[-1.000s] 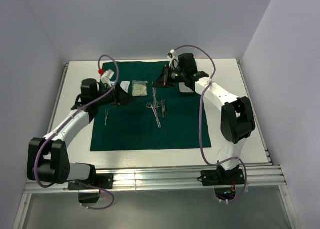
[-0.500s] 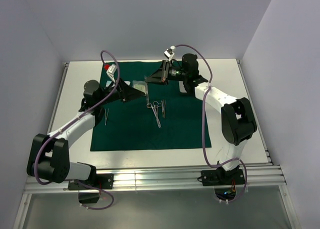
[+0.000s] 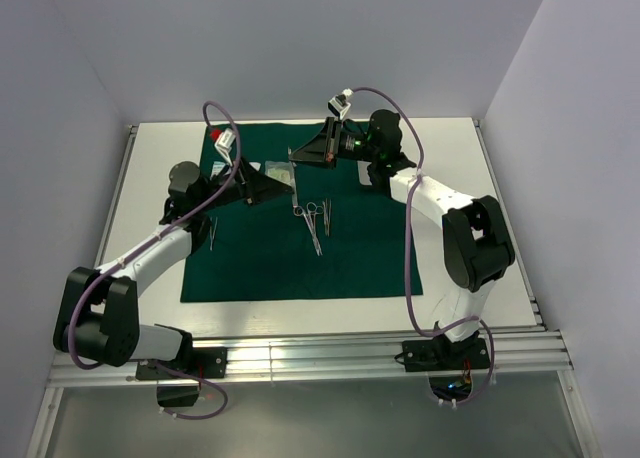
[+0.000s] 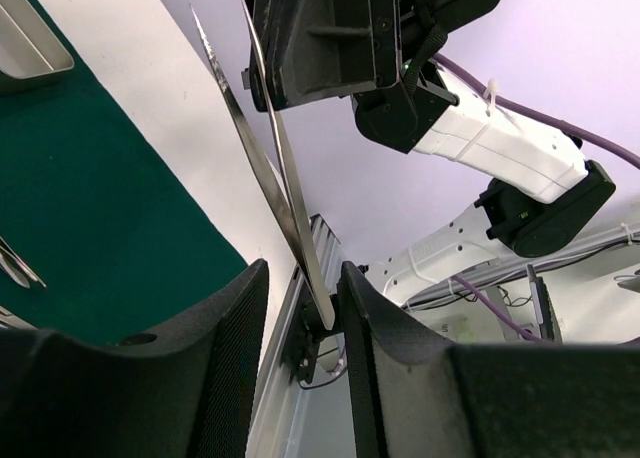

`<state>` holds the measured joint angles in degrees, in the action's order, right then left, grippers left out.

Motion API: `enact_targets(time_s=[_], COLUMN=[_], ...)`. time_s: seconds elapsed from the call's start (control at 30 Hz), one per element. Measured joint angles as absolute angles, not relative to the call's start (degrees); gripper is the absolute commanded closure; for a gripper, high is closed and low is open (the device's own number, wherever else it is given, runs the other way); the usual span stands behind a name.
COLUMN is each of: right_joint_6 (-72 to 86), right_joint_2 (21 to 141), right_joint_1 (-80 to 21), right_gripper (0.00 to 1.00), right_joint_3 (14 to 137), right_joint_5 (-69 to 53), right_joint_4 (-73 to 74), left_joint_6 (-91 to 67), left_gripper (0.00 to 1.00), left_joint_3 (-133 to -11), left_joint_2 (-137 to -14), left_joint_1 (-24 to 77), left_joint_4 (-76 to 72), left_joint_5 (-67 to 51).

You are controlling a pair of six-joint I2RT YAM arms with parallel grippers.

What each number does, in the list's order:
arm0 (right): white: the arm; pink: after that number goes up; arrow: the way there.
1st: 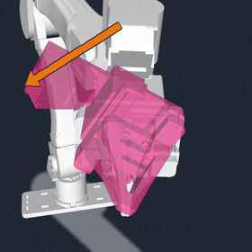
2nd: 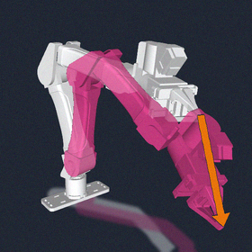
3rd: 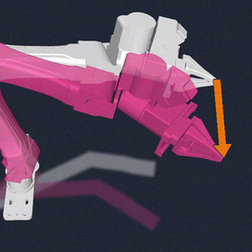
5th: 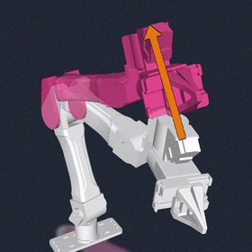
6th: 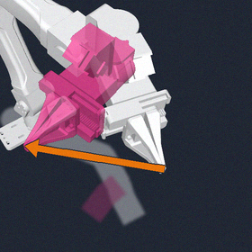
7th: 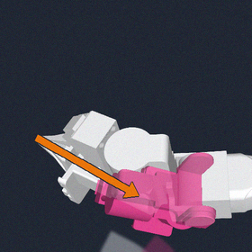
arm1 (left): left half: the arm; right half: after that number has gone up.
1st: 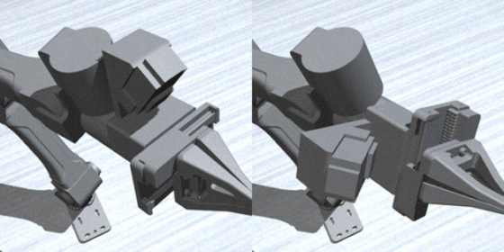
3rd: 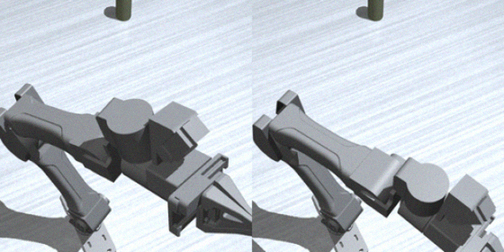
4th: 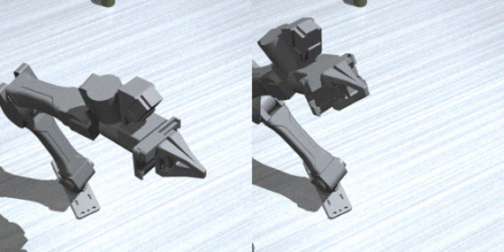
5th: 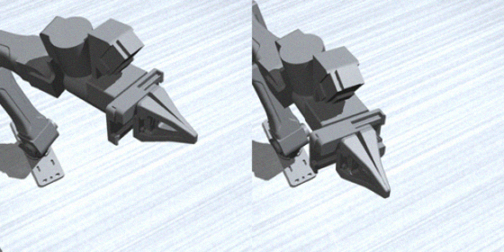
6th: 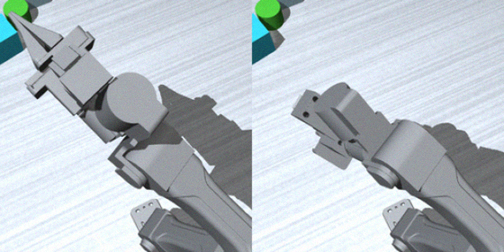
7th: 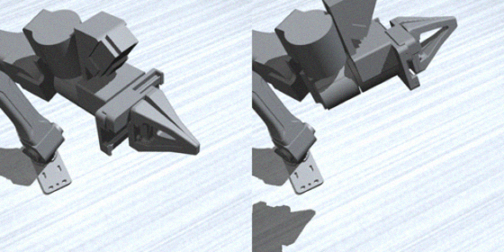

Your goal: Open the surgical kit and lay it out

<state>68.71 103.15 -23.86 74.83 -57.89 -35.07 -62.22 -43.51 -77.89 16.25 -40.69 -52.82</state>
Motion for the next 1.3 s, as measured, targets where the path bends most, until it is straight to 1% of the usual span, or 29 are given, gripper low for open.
enact_targets(time_s=[0.2,0.3,0.4,0.47,0.5,0.6,0.63,0.7,0.73,0.77,0.83,0.87,0.9,0.97,1.1,1.2,1.3], right_joint_6=[69.7,70.3,70.7,70.7,70.7,71.0,71.0,71.1,71.0,70.9,69.9,69.2,67.6,63.1,54.7,48.9,44.1], right_joint_2=[103.2,103.2,103.2,103.2,103.2,103.2,103.2,103.2,103.2,103.2,103.1,103.1,103.0,102.7,102.0,101.2,100.3], right_joint_1=[-23.9,-23.9,-24.0,-24.1,-24.1,-24.1,-24.1,-24.1,-24.1,-24.2,-24.2,-24.2,-24.2,-24.3,-24.2,-23.6,-21.9], right_gripper=[1.00,1.00,1.00,1.00,1.00,1.00,1.00,1.00,0.95,0.69,0.39,0.02,0.00,0.00,0.00,0.00,0.00], right_joint_3=[74.8,74.6,74.6,74.6,74.6,74.5,74.5,74.4,74.3,74.2,74.4,74.8,75.6,77.5,78.8,78.8,78.7], right_joint_5=[-58.2,-58.2,-58.2,-58.2,-58.2,-58.3,-58.4,-58.8,-59.0,-59.0,-58.9,-58.9,-58.7,-57.4,-54.1,-52.1,-50.4], right_joint_4=[-36.6,-37.2,-37.5,-37.8,-37.9,-38.4,-38.7,-39.2,-39.3,-39.1,-36.1,-34.8,-31.6,-25.8,-14.5,-7.3,-2.0], left_joint_6=[-62.7,-63.5,-64.5,-65.1,-65.3,-66.4,-66.9,-67.4,-67.6,-67.8,-67.5,-67.0,-66.0,-63.1,-50.8,-42.0,-34.6], left_gripper=[0.65,0.70,0.76,0.81,0.88,0.96,1.00,1.00,1.00,1.00,1.00,1.00,1.00,1.00,1.00,1.00,1.00], left_joint_3=[-43.5,-43.3,-43.1,-43.0,-43.0,-42.6,-42.3,-41.8,-41.5,-41.4,-41.4,-41.3,-41.1,-41.1,-44.1,-47.0,-47.9], left_joint_2=[-77.9,-78.4,-78.9,-79.2,-79.3,-79.4,-79.4,-79.4,-79.4,-79.4,-79.3,-79.2,-79.2,-78.7,-74.8,-73.0,-71.9], left_joint_1=[17.2,17.8,18.1,18.1,18.1,18.1,18.1,18.1,18.1,18.1,18.1,18.1,18.0,17.8,17.7,17.3,16.4], left_joint_4=[-40.8,-41.8,-42.5,-42.8,-43.1,-44.2,-44.6,-44.9,-45.2,-45.2,-44.3,-43.1,-40.8,-35.5,-16.5,-4.0,6.9], left_joint_5=[-53.0,-53.4,-53.9,-54.2,-54.2,-54.2,-54.1,-54.0,-54.0,-54.0,-53.7,-53.3,-52.6,-51.7,-47.0,-39.8,-28.3])
